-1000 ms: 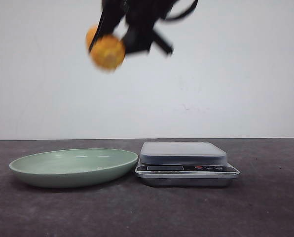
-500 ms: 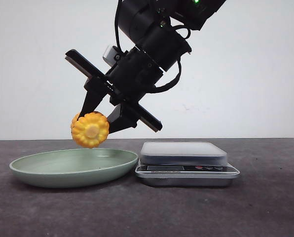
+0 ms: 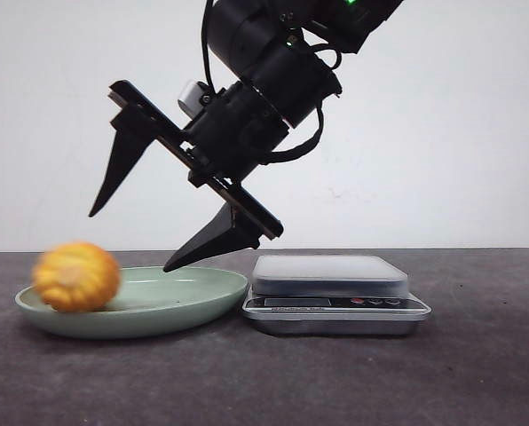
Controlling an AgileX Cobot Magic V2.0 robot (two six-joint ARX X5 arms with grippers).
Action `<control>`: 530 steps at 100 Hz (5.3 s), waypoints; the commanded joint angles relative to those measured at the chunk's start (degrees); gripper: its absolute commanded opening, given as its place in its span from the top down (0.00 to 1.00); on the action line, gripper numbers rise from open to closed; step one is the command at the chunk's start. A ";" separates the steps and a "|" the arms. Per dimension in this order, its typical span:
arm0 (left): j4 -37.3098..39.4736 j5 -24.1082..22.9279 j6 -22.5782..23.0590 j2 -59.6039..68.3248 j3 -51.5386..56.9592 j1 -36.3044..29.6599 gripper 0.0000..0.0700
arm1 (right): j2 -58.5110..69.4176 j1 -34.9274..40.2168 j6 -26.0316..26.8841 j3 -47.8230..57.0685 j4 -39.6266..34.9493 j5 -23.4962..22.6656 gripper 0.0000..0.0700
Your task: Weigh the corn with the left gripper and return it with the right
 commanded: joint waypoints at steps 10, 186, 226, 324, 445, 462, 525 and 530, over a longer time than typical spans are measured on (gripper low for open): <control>0.33 0.00 -1.09 0.31 1.36 -0.46 1.00 | -0.63 -0.28 -5.53 2.60 0.39 -1.73 0.24; 5.16 -6.01 -16.55 -2.64 1.33 -0.46 1.00 | -80.89 -3.91 -43.76 -15.93 -20.17 36.92 1.00; 6.29 -6.14 -16.52 -2.67 1.36 -0.46 1.00 | -80.89 -3.91 -43.78 -15.93 -19.91 37.57 1.00; 6.29 -6.14 -16.52 -2.64 1.36 -0.46 1.00 | -94.75 -32.59 -40.48 -44.09 -12.70 31.30 1.00; 6.34 -6.14 -16.52 -2.71 1.38 -0.46 1.00 | -107.49 -43.80 -39.91 -68.85 -9.31 19.54 1.00; 6.34 -6.14 -16.52 -2.71 1.38 -0.46 1.00 | -107.49 -43.82 -39.91 -68.85 -9.31 19.52 1.00; 6.34 -6.14 -16.52 -2.71 1.38 -0.46 1.00 | -107.49 -43.82 -39.91 -68.85 -9.31 19.52 1.00; 6.34 -6.14 -16.52 -2.71 1.38 -0.46 1.00 | -107.49 -43.82 -39.91 -68.85 -9.31 19.52 1.00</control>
